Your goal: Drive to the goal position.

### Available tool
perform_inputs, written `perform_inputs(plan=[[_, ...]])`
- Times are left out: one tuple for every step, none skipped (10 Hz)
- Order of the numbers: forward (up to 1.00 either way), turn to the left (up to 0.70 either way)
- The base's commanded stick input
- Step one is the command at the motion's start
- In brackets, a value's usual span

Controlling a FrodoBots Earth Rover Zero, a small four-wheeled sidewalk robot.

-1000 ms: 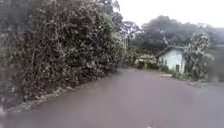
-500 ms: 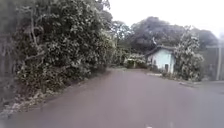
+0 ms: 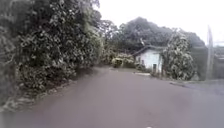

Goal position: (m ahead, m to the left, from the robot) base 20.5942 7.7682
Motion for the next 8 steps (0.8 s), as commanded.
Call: perform_inputs(plan=[[0.70,-0.35],[0.70,-0.35],[0.70,-0.35],[0.70,-0.35],[0.70,-0.35],[0.70,-0.35],[0.70,-0.35],[0.70,-0.35]])
